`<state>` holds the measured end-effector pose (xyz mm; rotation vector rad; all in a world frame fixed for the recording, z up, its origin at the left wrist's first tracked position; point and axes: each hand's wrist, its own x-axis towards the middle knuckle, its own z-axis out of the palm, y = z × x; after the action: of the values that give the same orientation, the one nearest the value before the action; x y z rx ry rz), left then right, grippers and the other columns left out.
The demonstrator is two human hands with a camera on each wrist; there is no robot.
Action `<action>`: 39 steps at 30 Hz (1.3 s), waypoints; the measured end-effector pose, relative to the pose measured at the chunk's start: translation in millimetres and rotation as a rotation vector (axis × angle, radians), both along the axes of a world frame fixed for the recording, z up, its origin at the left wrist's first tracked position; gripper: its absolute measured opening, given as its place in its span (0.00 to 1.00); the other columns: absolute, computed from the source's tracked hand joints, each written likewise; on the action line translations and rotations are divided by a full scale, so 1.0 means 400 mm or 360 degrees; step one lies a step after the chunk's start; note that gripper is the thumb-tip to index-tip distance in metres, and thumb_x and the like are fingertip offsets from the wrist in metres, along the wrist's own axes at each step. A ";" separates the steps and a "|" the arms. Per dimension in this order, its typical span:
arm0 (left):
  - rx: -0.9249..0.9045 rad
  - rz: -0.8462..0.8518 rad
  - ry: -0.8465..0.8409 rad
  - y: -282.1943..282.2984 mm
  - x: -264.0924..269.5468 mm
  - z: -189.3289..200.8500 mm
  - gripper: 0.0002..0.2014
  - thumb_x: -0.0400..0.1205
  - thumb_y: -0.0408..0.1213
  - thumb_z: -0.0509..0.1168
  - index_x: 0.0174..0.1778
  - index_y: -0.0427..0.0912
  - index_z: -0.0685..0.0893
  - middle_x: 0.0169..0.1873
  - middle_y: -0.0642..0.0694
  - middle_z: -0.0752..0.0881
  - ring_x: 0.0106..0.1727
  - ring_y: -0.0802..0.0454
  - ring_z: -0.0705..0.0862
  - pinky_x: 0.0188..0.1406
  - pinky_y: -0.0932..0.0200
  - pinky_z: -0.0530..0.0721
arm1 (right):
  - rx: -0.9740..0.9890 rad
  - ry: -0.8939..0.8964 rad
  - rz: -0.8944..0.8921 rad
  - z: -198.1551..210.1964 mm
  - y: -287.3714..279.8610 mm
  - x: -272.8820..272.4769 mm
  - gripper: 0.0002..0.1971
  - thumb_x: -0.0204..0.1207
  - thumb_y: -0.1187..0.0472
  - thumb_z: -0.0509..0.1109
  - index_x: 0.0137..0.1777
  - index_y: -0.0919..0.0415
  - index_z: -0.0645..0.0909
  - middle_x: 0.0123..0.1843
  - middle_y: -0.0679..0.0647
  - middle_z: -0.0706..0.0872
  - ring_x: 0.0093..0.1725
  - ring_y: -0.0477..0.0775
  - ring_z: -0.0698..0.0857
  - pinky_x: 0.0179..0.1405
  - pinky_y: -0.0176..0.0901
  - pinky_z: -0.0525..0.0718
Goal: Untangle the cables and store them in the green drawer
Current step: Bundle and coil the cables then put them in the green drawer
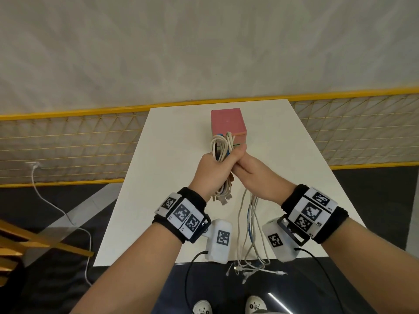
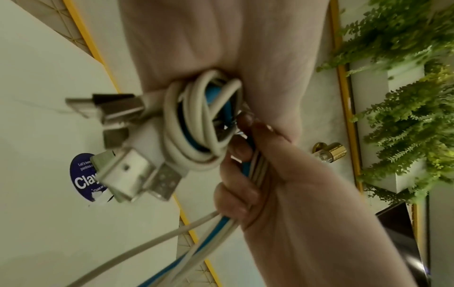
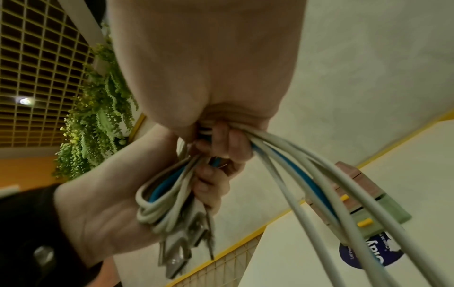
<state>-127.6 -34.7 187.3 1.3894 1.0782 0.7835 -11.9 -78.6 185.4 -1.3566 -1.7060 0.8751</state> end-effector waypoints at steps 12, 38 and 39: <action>0.0126 0.0143 -0.0176 0.012 -0.013 0.032 0.13 0.84 0.45 0.66 0.45 0.38 0.86 0.28 0.49 0.87 0.32 0.51 0.89 0.26 0.57 0.84 | 0.0146 0.0609 -0.0096 -0.033 -0.023 -0.036 0.33 0.70 0.74 0.73 0.73 0.51 0.69 0.65 0.49 0.66 0.56 0.64 0.85 0.57 0.57 0.87; 0.0215 0.0122 -0.0735 0.086 -0.106 0.137 0.15 0.83 0.43 0.69 0.29 0.50 0.82 0.18 0.51 0.69 0.16 0.55 0.67 0.22 0.61 0.73 | -0.0516 0.0030 0.0002 -0.151 -0.015 -0.041 0.11 0.84 0.59 0.60 0.44 0.57 0.83 0.25 0.48 0.70 0.23 0.42 0.73 0.34 0.49 0.89; 0.0140 -0.0009 -0.0721 0.091 -0.124 0.131 0.14 0.83 0.42 0.69 0.31 0.47 0.81 0.18 0.51 0.68 0.15 0.55 0.66 0.21 0.62 0.72 | -0.0568 -0.0028 -0.0045 -0.159 -0.014 -0.018 0.12 0.82 0.61 0.62 0.40 0.57 0.84 0.23 0.45 0.72 0.22 0.41 0.72 0.32 0.50 0.88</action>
<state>-177.2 1.9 239.5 1.2062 0.6929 1.0893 -18.9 -84.4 121.6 -1.6191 -1.5894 1.1961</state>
